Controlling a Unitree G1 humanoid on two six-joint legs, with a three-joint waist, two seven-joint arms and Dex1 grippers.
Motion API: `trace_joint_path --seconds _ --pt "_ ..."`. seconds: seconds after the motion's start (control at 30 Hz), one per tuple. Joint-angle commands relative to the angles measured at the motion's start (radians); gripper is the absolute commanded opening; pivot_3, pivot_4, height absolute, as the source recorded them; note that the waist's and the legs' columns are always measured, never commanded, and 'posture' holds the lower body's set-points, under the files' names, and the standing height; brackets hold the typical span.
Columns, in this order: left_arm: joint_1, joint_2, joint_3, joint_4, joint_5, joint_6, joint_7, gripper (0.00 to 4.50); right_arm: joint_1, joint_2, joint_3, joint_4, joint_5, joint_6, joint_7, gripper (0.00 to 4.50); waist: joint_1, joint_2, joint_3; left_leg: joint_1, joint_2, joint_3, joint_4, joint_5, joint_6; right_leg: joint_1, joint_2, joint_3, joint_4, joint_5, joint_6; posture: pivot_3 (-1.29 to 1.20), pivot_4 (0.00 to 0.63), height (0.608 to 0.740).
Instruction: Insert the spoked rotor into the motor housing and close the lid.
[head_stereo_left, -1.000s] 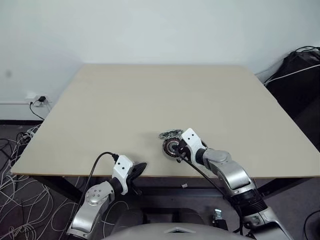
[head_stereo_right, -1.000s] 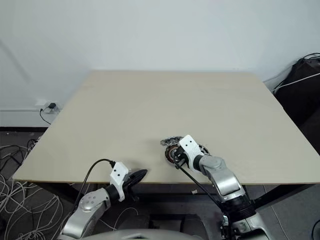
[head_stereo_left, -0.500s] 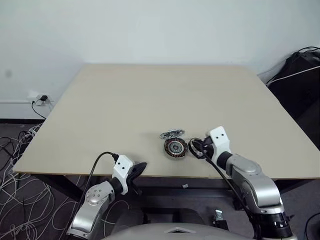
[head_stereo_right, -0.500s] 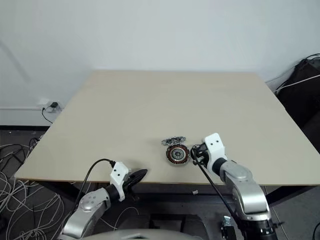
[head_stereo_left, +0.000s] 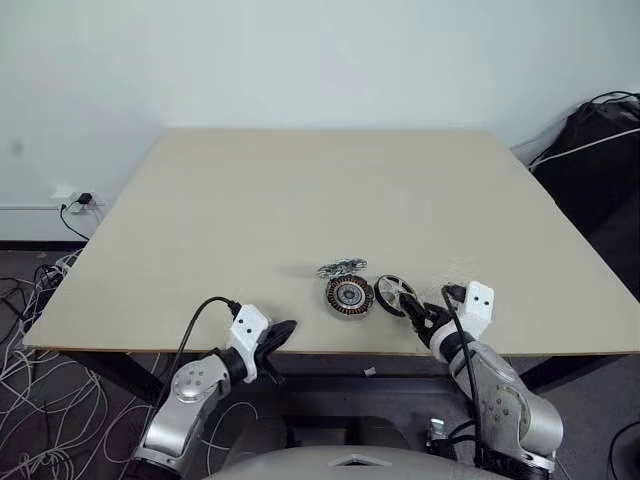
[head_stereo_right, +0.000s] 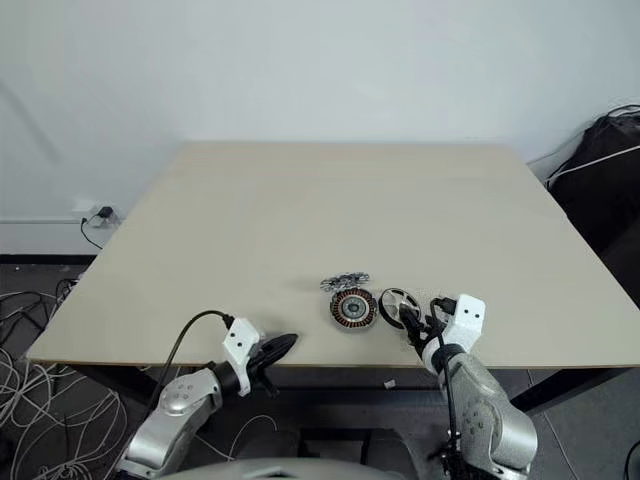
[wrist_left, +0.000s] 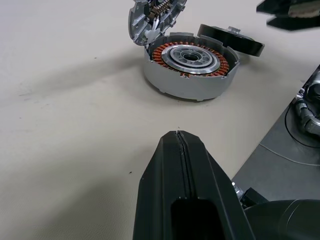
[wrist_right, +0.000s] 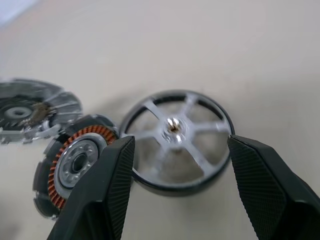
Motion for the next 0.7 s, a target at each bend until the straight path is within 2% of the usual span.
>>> trace_joint_path --seconds 0.03,0.2,0.37,0.5,0.7 --pt "-0.015 0.007 0.003 -0.036 0.003 0.0 -0.006 0.0 -0.054 0.036 -0.084 0.024 0.08 0.039 -0.079 3.18 -0.002 0.001 0.0 0.0 0.0 0.0 0.0 0.0 0.0 0.0 0.0 0.0 0.0 0.0 0.0 0.0 0.0 0.74" --pt "-0.004 0.009 0.007 -0.045 0.002 0.001 0.0 0.0 -0.104 0.072 -0.17 0.045 0.183 0.097 -0.171 3.18 -0.005 0.004 0.002 0.0 0.0 0.0 -0.001 0.0 0.0 0.0 0.0 0.0 0.0 0.0 0.0 0.0 0.0 0.74" --pt "0.003 0.009 0.01 -0.045 0.001 -0.001 0.005 0.0 -0.141 0.1 -0.236 0.041 0.354 0.18 -0.258 3.18 -0.01 0.005 0.002 0.0 0.0 0.0 -0.003 0.0 -0.001 -0.001 0.0 0.0 0.0 -0.001 -0.001 0.0 0.0 0.74" --pt "0.002 0.008 0.009 -0.043 0.002 -0.001 0.006 0.0 -0.142 0.1 -0.238 0.043 0.451 0.214 -0.31 3.18 -0.011 0.006 0.002 0.0 0.0 0.0 -0.004 0.0 0.0 -0.001 0.0 0.0 0.0 -0.001 -0.002 0.0 0.0 0.74" --pt "-0.003 0.006 0.006 -0.039 0.001 -0.002 0.003 0.0 -0.129 0.09 -0.195 0.08 0.474 0.196 -0.348 3.18 -0.016 0.006 0.003 0.0 0.0 0.0 -0.004 0.0 0.0 -0.001 0.0 0.0 0.0 -0.001 -0.002 0.0 0.0 0.74"
